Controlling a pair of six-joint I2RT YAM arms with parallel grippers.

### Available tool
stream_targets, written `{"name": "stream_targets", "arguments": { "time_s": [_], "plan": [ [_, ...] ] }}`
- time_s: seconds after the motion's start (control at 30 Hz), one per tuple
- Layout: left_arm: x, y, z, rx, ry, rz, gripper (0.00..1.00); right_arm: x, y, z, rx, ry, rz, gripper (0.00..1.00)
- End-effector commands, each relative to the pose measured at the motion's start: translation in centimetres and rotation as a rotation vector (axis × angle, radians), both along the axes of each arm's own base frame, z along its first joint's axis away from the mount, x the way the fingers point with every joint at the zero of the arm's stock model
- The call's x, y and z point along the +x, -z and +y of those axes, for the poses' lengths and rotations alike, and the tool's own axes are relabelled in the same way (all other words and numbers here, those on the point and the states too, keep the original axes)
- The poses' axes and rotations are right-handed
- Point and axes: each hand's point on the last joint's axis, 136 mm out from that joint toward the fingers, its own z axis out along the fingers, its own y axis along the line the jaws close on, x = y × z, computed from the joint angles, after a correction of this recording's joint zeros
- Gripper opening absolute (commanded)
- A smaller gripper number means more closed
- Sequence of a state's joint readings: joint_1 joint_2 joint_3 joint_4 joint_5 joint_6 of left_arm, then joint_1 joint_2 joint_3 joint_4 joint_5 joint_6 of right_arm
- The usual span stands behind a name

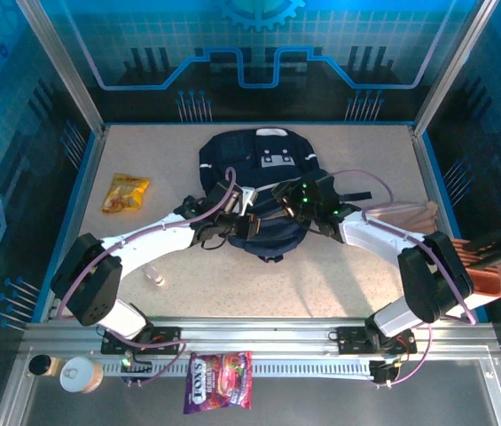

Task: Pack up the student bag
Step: Unzip the student bag at the center of the table.

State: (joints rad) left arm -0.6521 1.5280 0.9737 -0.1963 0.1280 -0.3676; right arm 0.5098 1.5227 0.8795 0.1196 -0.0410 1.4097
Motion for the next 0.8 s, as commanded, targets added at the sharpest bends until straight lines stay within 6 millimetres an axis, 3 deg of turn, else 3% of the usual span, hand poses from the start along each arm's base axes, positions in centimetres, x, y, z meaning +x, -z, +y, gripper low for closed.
{"name": "stream_targets", "arguments": {
  "time_s": [0.0, 0.1, 0.2, 0.33, 0.53, 0.77],
  "plan": [
    [1.0, -2.0, -1.1, -0.043, 0.0, -0.047, 0.0, 1.1, -1.5, 0.6, 0.005, 0.014, -0.048, 0.38],
    [0.4, -1.3, 0.1, 0.001, -0.009, -0.027, 0.0, 1.4, -1.8, 0.0, -0.007, 0.012, -0.063, 0.26],
    [-0.2, -0.8, 1.7, 0.024, -0.019, -0.004, 0.0, 1.7, -2.3, -1.0, -0.013, 0.02, -0.082, 0.21],
    [-0.8, 0.0, 4.0, 0.048, -0.04, 0.026, 0.0, 2.0, -2.9, -2.3, -0.01, 0.022, -0.097, 0.18],
    [-1.4, 2.1, 7.7, 0.199, -0.076, 0.082, 0.0, 1.8, -3.7, -2.4, -0.025, -0.023, -0.108, 0.18],
    [-0.4, 2.6, 9.9, 0.246, -0.146, 0.104, 0.0, 1.6, -4.0, -2.4, -0.009, -0.047, -0.108, 0.17]
  ]
}}
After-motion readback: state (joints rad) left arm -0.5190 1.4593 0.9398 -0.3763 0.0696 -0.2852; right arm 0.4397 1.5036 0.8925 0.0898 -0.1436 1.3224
